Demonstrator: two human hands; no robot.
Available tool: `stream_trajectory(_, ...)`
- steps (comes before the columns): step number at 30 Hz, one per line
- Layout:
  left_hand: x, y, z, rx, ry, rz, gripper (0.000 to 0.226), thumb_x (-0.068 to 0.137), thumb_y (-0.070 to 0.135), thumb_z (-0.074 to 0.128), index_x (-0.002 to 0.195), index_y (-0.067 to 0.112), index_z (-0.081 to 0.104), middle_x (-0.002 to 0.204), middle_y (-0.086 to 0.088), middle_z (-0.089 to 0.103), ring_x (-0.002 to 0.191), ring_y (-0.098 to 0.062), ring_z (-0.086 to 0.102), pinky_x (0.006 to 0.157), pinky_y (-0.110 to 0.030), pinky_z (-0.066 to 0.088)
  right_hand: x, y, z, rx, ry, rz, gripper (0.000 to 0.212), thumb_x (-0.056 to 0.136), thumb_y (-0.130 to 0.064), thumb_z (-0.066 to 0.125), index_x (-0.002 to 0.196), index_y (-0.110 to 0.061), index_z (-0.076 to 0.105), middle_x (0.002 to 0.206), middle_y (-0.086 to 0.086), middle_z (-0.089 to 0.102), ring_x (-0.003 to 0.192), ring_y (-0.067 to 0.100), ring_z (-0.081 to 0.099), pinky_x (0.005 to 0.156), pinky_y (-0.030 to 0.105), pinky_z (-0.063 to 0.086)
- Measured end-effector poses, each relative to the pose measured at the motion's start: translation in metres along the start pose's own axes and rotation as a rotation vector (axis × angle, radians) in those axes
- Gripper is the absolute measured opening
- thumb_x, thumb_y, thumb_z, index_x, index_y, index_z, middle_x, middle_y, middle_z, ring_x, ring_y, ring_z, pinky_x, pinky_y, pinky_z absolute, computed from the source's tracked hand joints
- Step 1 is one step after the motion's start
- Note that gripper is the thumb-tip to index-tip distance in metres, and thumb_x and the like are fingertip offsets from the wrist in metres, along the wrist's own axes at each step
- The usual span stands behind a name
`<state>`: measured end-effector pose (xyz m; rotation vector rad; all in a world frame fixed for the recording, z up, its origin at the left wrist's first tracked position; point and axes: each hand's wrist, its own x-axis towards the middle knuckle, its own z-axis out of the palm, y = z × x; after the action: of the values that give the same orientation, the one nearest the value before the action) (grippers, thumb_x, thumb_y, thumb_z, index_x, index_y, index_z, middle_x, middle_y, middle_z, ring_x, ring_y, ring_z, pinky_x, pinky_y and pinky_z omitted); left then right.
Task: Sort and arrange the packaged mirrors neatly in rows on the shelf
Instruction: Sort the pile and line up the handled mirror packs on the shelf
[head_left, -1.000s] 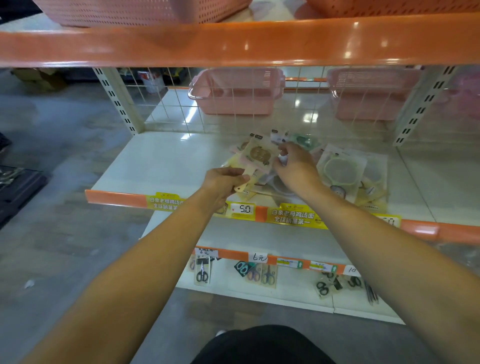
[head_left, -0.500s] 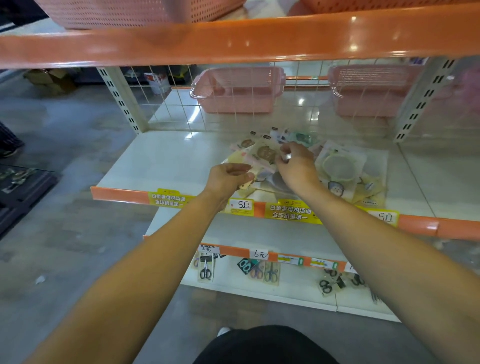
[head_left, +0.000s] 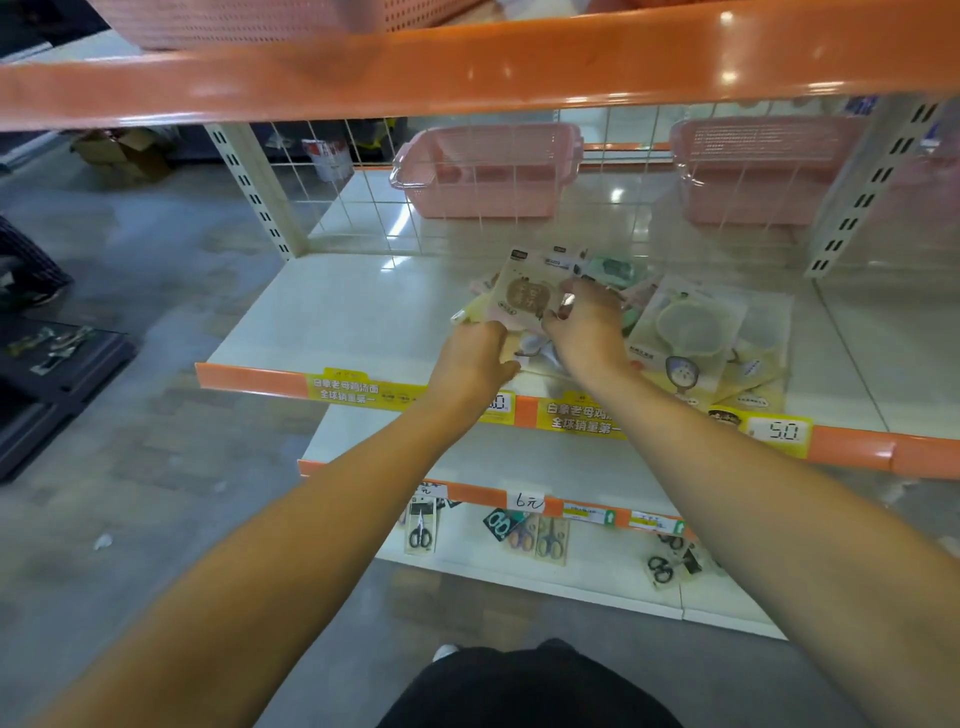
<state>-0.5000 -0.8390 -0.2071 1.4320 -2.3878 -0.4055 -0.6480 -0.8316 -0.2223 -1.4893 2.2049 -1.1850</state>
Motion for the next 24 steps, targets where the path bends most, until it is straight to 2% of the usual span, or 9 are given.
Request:
stream_trajectory(4, -0.004, -0.017, -0.008, 0.048, 0.035, -0.014, 0.022, 0.084, 0.022, 0.07, 0.088, 0.004, 0.059, 0.083, -0.01, 0.059, 0.079, -0.03, 0.057, 0.062, -0.031, 0.037, -0.001, -0.016, 0.017, 0.069, -0.069, 0.061, 0.022, 0.084, -0.012, 0.066, 0.105, -0.007, 0.065, 0.107, 0.011, 0.066, 0.098, 0.027, 0.063, 0.086, 0.038, 0.052)
stream_trajectory(8, -0.008, -0.046, -0.02, 0.047, 0.062, -0.021, 0.023, 0.084, 0.021, 0.069, 0.082, 0.0, 0.059, 0.078, -0.014, 0.062, 0.078, -0.033, 0.058, 0.064, -0.036, 0.045, -0.009, -0.039, 0.04, 0.1, -0.095, -0.004, 0.033, 0.083, -0.013, 0.071, 0.113, -0.003, 0.064, 0.111, 0.013, 0.065, 0.099, 0.028, 0.063, 0.088, 0.043, 0.051)
stream_trajectory(11, -0.011, -0.074, -0.029, 0.035, 0.062, -0.046, 0.027, 0.083, 0.019, 0.069, 0.07, 0.005, 0.05, 0.069, -0.012, 0.053, 0.075, -0.035, 0.055, 0.061, -0.034, 0.039, -0.011, -0.059, 0.065, 0.107, -0.103, -0.022, 0.033, 0.084, -0.015, 0.07, 0.114, -0.003, 0.063, 0.108, 0.012, 0.065, 0.097, 0.028, 0.062, 0.086, 0.041, 0.05)
stream_trajectory(14, -0.008, -0.109, -0.038, 0.043, 0.058, -0.063, 0.026, 0.084, 0.019, 0.068, 0.071, 0.007, 0.049, 0.07, -0.01, 0.051, 0.073, -0.032, 0.052, 0.061, -0.033, 0.035, -0.011, -0.077, 0.096, 0.095, -0.125, -0.029, 0.029, 0.085, -0.015, 0.068, 0.111, -0.005, 0.063, 0.107, 0.01, 0.065, 0.096, 0.026, 0.061, 0.081, 0.031, 0.048)
stream_trajectory(17, -0.002, -0.148, -0.049, 0.081, 0.049, -0.044, 0.025, 0.087, 0.019, 0.064, 0.072, 0.01, 0.046, 0.073, -0.007, 0.049, 0.072, -0.027, 0.046, 0.063, -0.032, 0.033, -0.01, -0.101, 0.129, 0.077, -0.125, 0.002, 0.021, 0.085, -0.014, 0.065, 0.104, -0.005, 0.065, 0.101, 0.011, 0.065, 0.093, 0.028, 0.062, 0.08, 0.034, 0.051)
stream_trajectory(20, 0.009, -0.19, -0.061, 0.109, 0.045, -0.005, 0.018, 0.087, 0.017, 0.062, 0.076, 0.008, 0.052, 0.077, -0.009, 0.055, 0.078, -0.032, 0.054, 0.062, -0.032, 0.03, -0.009, -0.128, 0.163, 0.078, -0.106, 0.035, 0.017, 0.085, -0.009, 0.062, 0.101, -0.006, 0.067, 0.092, 0.012, 0.067, 0.086, 0.028, 0.062, 0.075, 0.031, 0.046)
stream_trajectory(24, 0.026, -0.241, -0.074, 0.153, 0.025, 0.036, 0.014, 0.088, 0.017, 0.06, 0.085, 0.003, 0.06, 0.086, -0.014, 0.062, 0.082, -0.034, 0.055, 0.062, -0.032, 0.03, 0.0, -0.157, 0.209, 0.1, -0.107, 0.072, 0.025, 0.083, -0.003, 0.062, 0.108, -0.001, 0.067, 0.085, 0.009, 0.061, 0.086, 0.028, 0.061, 0.083, 0.031, 0.048)
